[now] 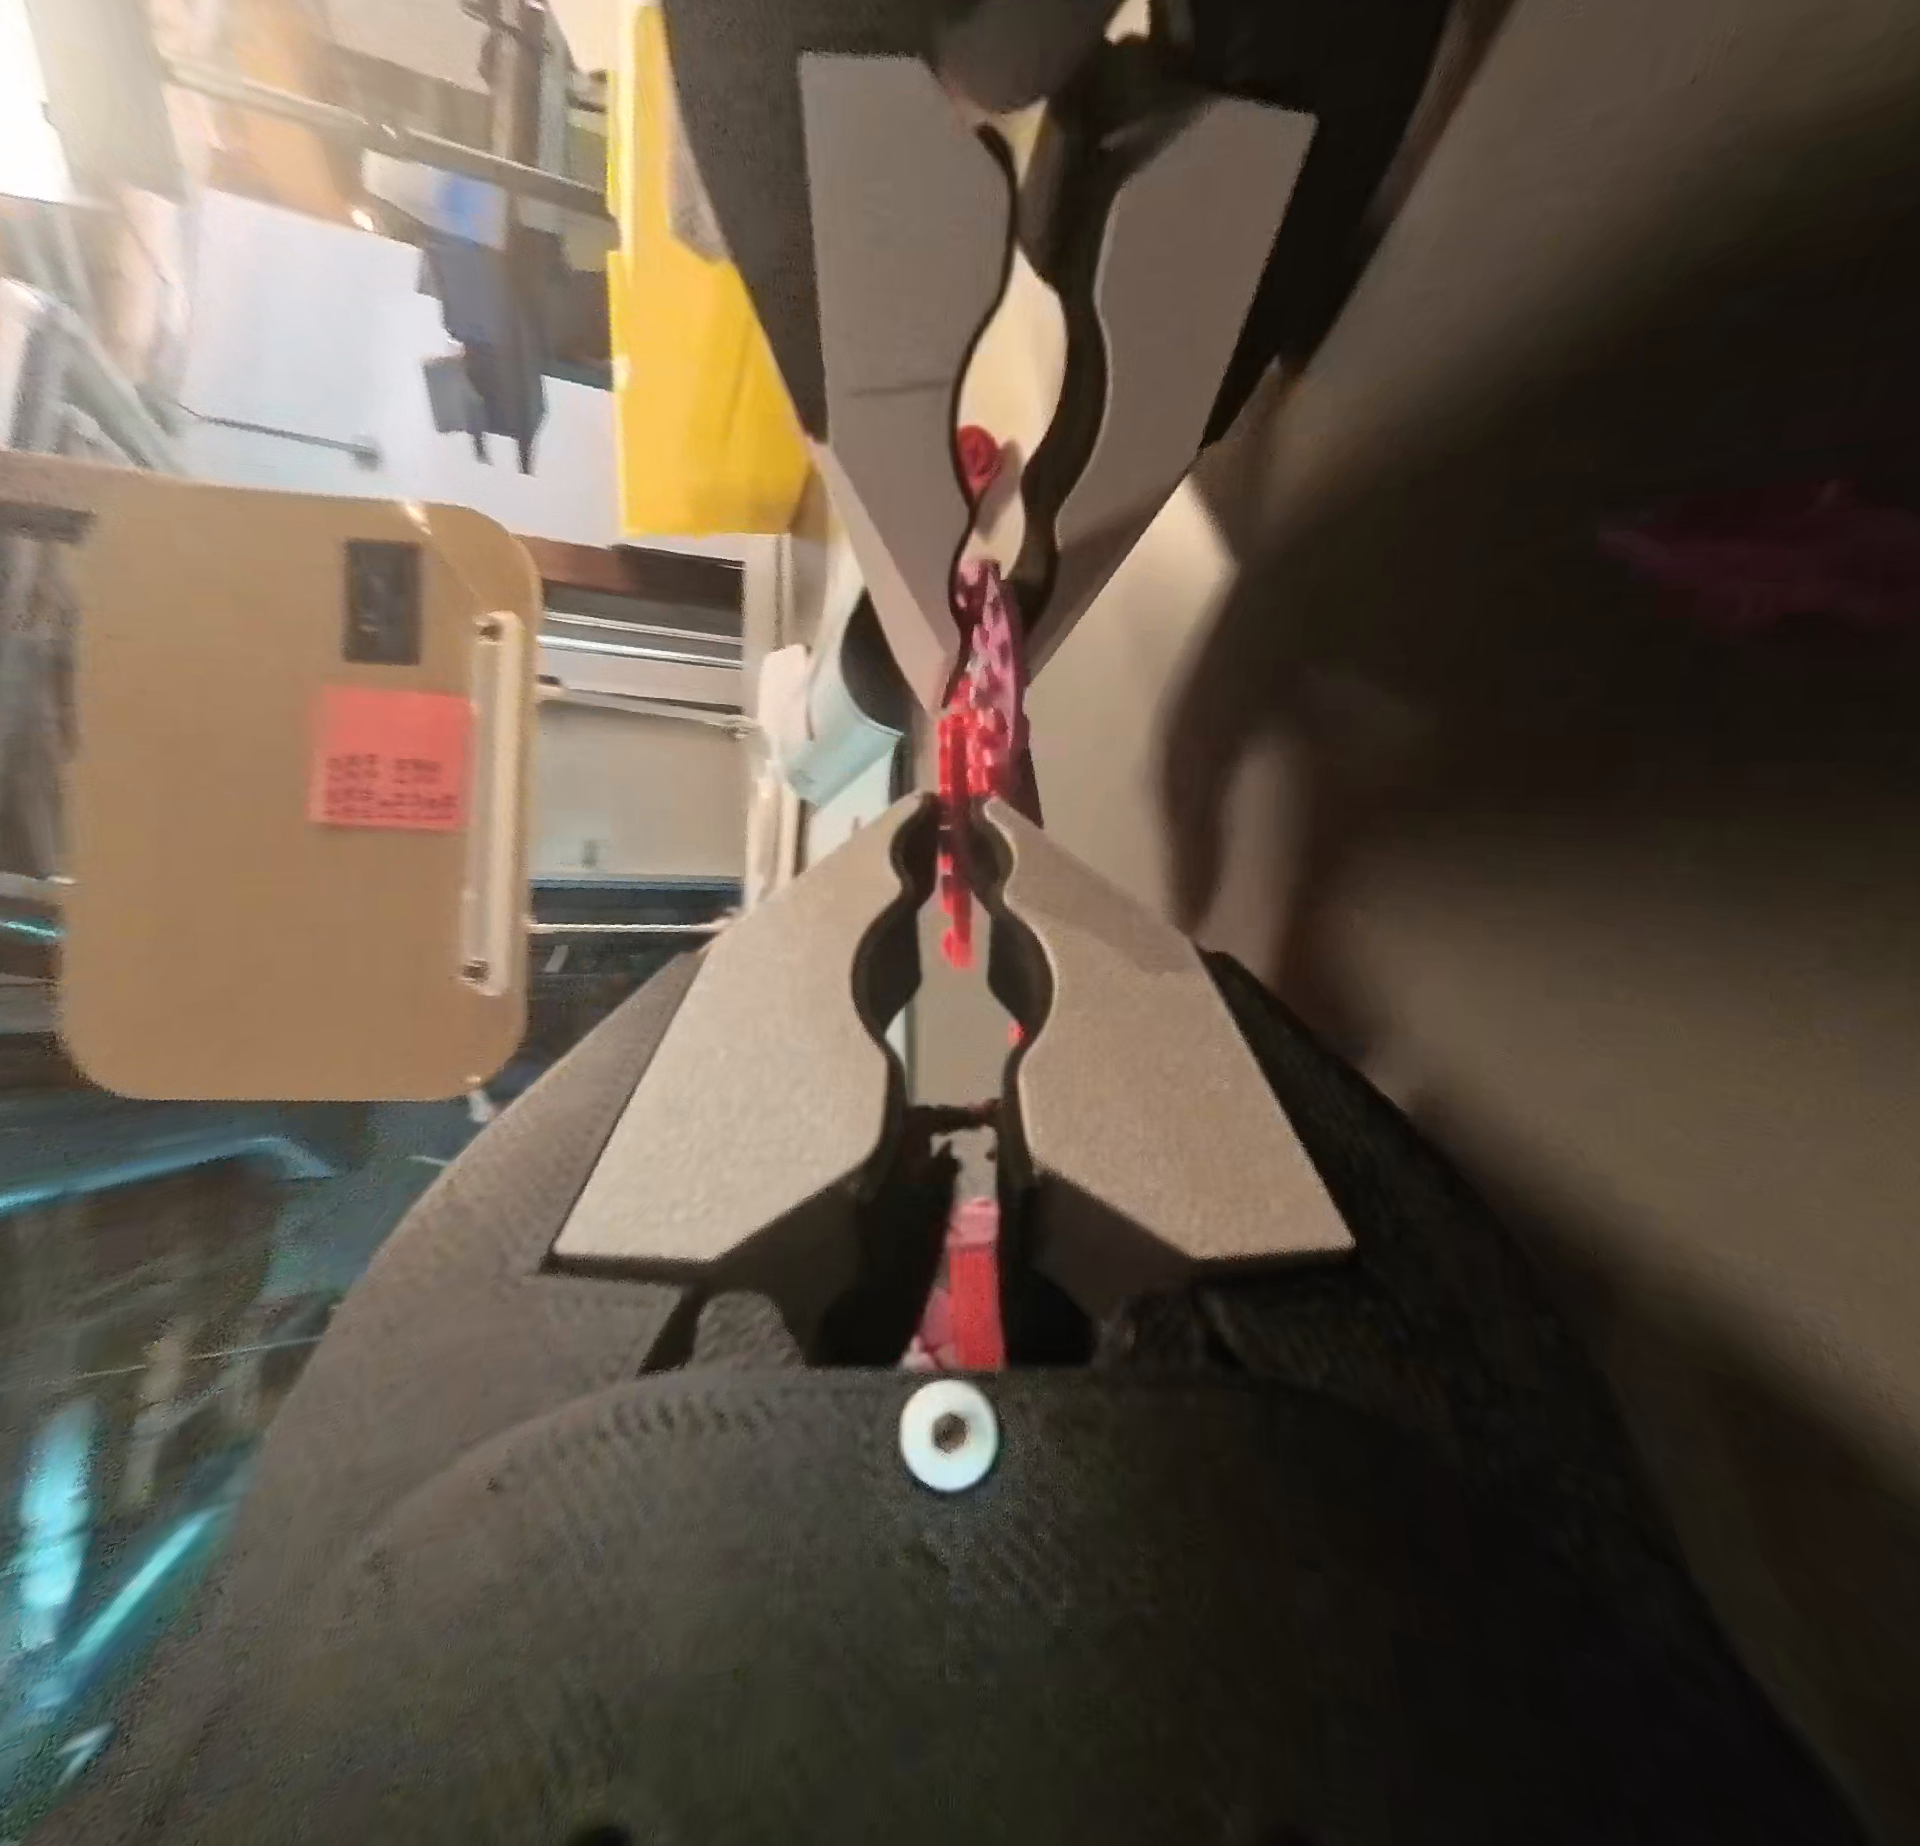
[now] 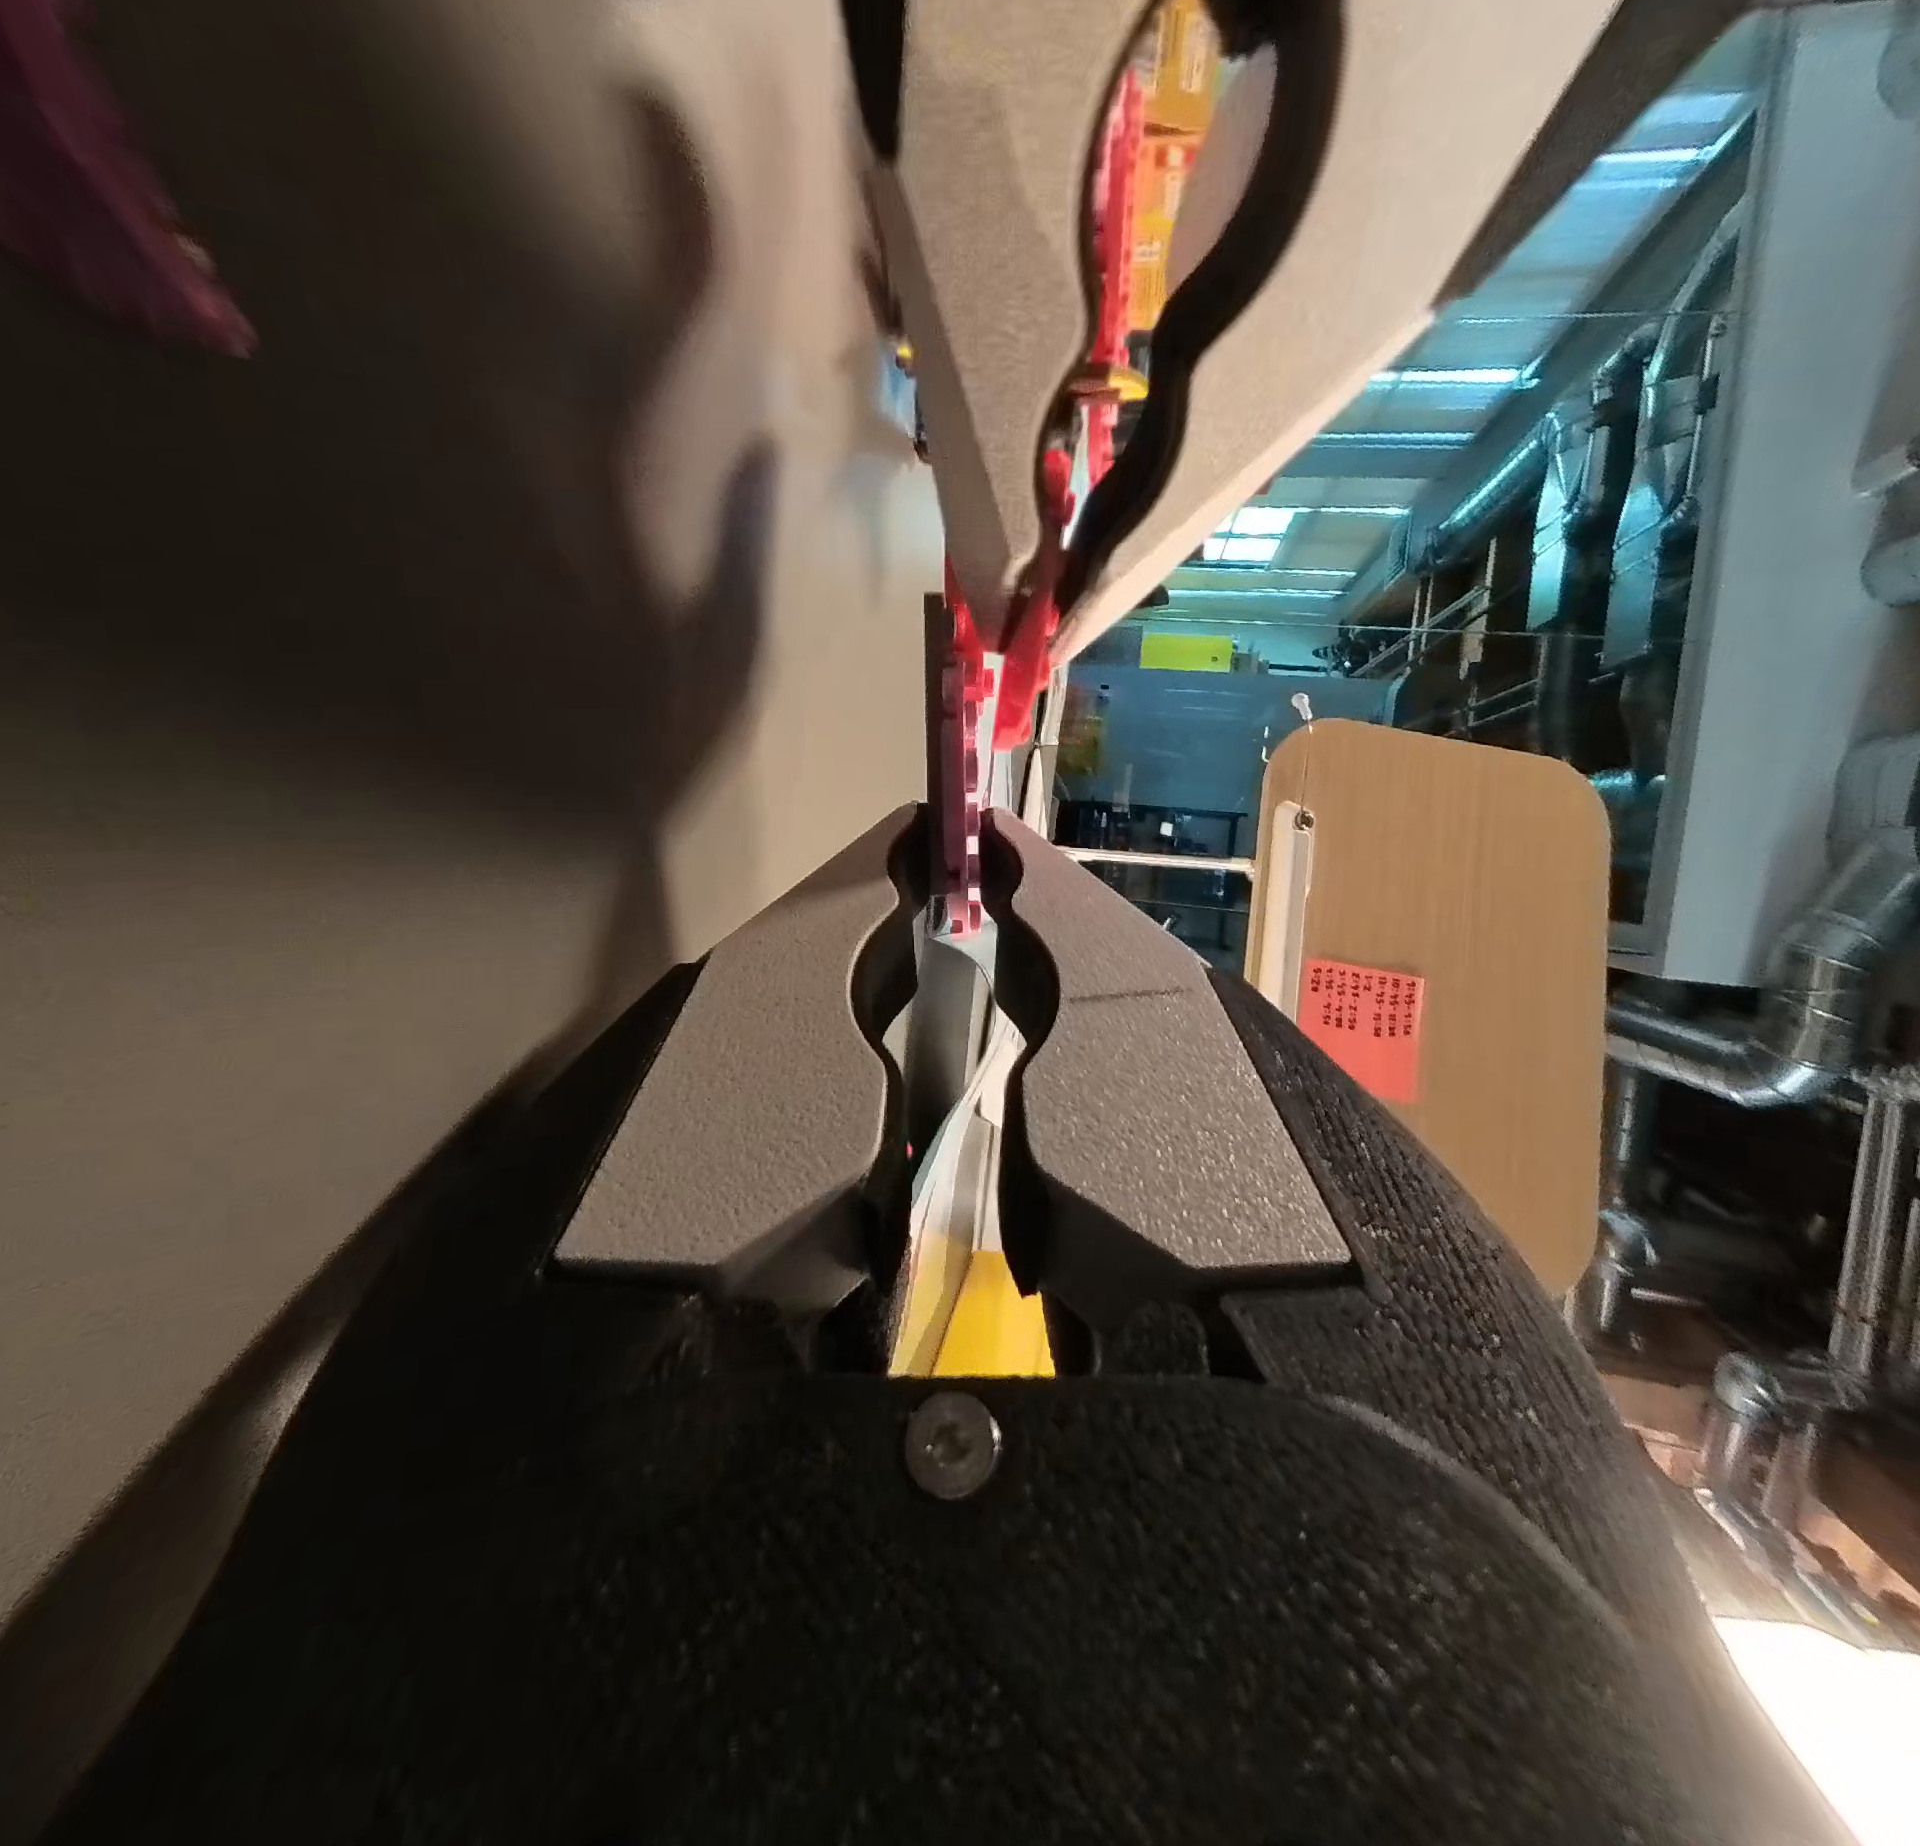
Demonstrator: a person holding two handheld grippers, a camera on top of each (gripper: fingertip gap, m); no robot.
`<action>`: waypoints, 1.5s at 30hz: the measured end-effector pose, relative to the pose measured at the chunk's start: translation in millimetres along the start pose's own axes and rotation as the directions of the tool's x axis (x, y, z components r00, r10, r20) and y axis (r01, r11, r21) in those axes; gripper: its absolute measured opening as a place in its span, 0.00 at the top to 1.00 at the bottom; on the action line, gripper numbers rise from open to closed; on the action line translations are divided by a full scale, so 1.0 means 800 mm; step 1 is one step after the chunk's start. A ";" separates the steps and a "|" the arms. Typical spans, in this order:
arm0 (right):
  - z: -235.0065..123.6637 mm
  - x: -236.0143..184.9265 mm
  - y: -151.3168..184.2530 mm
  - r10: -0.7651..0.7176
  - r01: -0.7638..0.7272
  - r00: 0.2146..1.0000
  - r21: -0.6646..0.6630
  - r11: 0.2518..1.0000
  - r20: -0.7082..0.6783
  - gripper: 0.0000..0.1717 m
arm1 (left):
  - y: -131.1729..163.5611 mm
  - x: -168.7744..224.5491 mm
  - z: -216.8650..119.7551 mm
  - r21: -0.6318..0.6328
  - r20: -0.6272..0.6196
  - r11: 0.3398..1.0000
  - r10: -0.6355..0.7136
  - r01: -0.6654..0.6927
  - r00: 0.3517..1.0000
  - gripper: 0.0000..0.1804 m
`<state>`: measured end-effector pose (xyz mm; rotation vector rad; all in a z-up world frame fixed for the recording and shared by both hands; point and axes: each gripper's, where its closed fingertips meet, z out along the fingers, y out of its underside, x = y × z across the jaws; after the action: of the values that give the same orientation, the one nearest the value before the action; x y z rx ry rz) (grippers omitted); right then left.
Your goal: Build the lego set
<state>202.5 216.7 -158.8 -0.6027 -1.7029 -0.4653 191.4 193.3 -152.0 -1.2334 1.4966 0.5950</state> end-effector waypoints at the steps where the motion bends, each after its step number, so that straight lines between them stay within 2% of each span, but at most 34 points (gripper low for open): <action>1: 0.000 0.000 -0.001 -0.001 0.001 1.000 0.004 1.000 -0.001 0.97 | -0.001 0.000 -0.001 0.007 -0.024 0.999 -0.043 0.043 0.999 0.98; 5: -0.001 0.000 -0.006 -0.002 0.002 1.000 0.015 1.000 -0.001 0.97 | -0.006 0.002 -0.004 0.021 -0.118 0.983 -0.179 0.183 0.977 0.98; 9: -0.001 0.000 -0.009 -0.002 0.002 1.000 0.023 1.000 0.000 0.97 | -0.005 0.004 -0.007 0.012 -0.182 0.969 -0.241 0.247 0.953 0.97; 17: -0.001 -0.002 -0.013 0.009 -0.009 1.000 0.028 1.000 0.011 0.97 | -0.005 -0.001 -0.011 0.010 -0.238 0.935 -0.342 0.354 0.909 0.87; 21: 0.000 0.001 -0.011 0.031 -0.031 1.000 0.024 0.999 0.004 0.97 | -0.002 0.002 -0.013 -0.008 -0.254 0.932 -0.352 0.362 0.901 0.81; 25: 0.000 0.003 -0.009 0.047 -0.047 0.999 0.014 0.999 -0.004 0.97 | -0.004 -0.001 -0.015 0.019 -0.202 0.955 -0.288 0.297 0.936 0.78; 27: -0.001 0.007 -0.007 0.059 -0.059 0.998 0.008 0.998 -0.020 0.97 | -0.013 -0.006 -0.019 0.060 -0.129 0.973 -0.212 0.221 0.969 0.78; 30: -0.002 0.016 -0.003 0.072 -0.072 0.996 -0.005 0.997 -0.054 0.97 | -0.029 -0.008 -0.022 0.077 0.040 0.996 0.032 -0.035 0.999 0.80; 32: -0.003 0.020 -0.001 0.074 -0.075 0.995 -0.011 0.997 -0.073 0.97 | -0.036 -0.004 -0.021 0.050 0.125 0.977 0.200 -0.208 0.972 0.80; 33: -0.003 0.022 0.000 0.073 -0.075 0.994 -0.014 0.997 -0.080 0.97 | -0.039 -0.002 -0.020 0.048 0.152 0.967 0.241 -0.250 0.959 0.80; 38: -0.004 0.025 0.000 0.074 -0.076 0.992 -0.015 0.997 -0.098 0.97 | -0.037 -0.014 -0.017 -0.004 0.228 0.964 0.261 -0.267 0.938 0.84; 45: -0.004 0.026 0.000 0.077 -0.079 0.991 -0.017 0.997 -0.106 0.97 | -0.016 -0.024 -0.012 -0.101 0.245 0.967 0.253 -0.235 0.936 0.86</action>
<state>201.8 217.8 -137.5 -0.6474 -1.5708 -0.4523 197.4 188.4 -128.3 -0.9848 1.4271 0.9436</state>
